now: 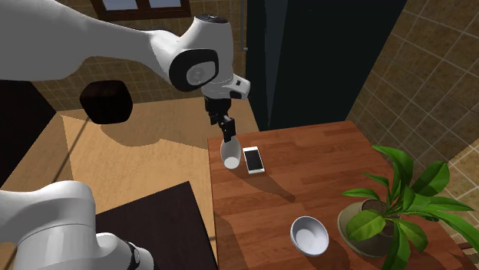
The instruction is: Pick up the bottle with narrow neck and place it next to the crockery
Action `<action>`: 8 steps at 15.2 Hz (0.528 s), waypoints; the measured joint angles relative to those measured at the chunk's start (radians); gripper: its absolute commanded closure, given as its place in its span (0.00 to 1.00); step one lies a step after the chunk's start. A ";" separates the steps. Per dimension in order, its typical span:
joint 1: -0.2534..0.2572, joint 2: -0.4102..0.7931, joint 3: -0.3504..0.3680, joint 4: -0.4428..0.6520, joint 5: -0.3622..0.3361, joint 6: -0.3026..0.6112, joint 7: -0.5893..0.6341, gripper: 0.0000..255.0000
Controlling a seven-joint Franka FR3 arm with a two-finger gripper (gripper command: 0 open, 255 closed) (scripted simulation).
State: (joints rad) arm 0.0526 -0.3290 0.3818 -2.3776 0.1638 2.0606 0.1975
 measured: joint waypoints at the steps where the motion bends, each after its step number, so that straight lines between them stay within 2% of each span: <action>1: 0.000 0.029 0.012 0.006 -0.006 0.023 0.015 0.00; 8: 0.008 0.300 0.099 0.112 -0.116 0.173 0.180 0.00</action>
State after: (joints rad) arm 0.0606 -0.0295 0.4808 -2.2651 0.0481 2.2334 0.3777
